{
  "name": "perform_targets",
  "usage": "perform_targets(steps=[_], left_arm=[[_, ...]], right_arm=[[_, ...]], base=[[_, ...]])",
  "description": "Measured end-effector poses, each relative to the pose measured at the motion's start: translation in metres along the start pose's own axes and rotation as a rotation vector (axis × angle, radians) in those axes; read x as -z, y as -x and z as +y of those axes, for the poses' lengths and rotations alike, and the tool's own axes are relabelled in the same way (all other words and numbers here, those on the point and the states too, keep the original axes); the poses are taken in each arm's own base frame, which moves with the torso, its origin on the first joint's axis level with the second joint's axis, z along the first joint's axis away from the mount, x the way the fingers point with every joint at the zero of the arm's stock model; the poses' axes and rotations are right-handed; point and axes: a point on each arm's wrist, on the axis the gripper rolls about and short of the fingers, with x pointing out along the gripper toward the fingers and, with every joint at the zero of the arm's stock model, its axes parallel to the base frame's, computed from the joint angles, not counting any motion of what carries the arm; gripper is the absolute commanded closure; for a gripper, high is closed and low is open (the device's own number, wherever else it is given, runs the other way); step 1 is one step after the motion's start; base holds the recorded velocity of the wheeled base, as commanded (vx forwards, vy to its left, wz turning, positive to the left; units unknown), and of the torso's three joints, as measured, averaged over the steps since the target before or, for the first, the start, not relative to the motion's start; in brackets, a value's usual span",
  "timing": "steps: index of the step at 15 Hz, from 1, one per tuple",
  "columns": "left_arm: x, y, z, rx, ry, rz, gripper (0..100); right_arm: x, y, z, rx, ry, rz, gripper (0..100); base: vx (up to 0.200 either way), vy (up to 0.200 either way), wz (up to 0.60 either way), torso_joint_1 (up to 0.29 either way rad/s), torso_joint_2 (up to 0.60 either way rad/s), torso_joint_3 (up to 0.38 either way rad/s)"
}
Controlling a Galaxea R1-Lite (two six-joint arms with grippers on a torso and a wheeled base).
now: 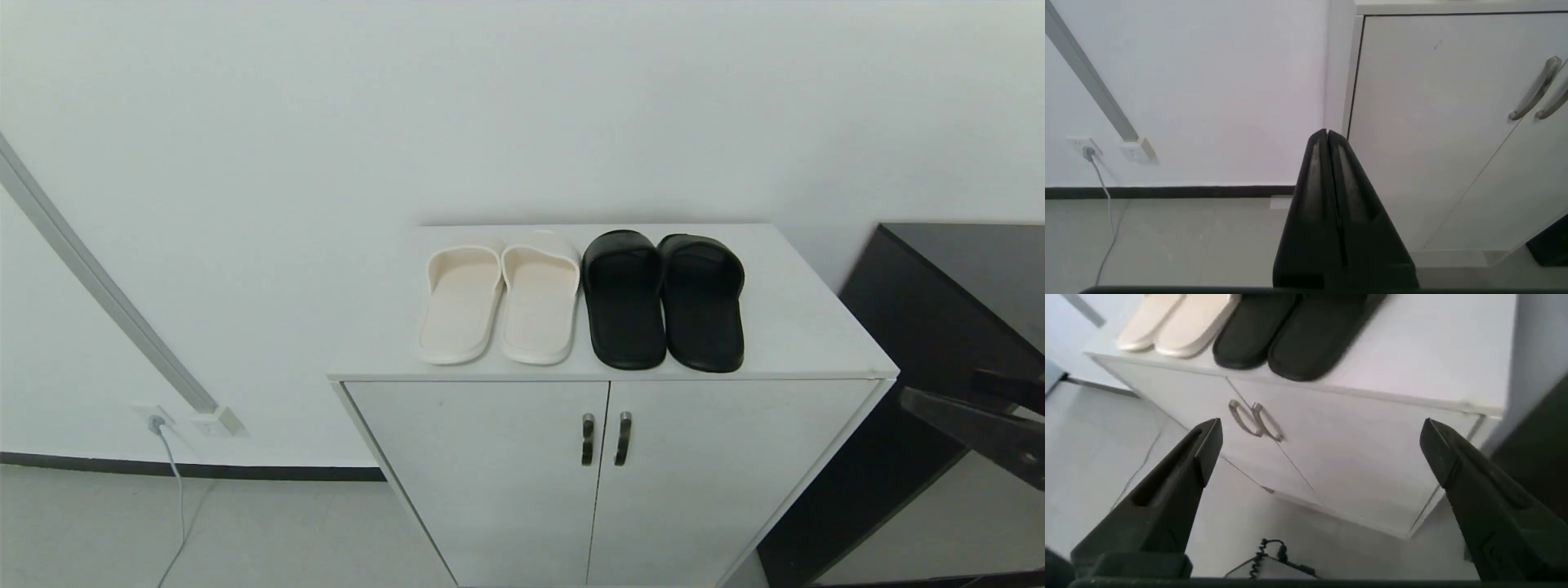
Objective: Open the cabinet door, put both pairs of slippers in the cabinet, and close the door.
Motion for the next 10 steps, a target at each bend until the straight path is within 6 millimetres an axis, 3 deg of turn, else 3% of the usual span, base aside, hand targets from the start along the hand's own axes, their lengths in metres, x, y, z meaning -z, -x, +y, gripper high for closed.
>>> perform_targets(steps=[4, 10], left_arm=[[0.0, 0.0, 0.0, 0.0, 0.001, 0.0, 100], [0.0, 0.0, 0.0, 0.0, 0.001, 0.001, 100]], right_arm=[[-0.016, -0.06, 0.036, 0.024, -0.019, -0.014, 0], [-0.029, -0.146, 0.078, 0.197, -0.011, -0.097, 0]], base=[[0.0, 0.0, 0.0, 0.0, 0.0, 0.0], [0.0, 0.0, 0.0, 0.0, 0.0, 0.0]])
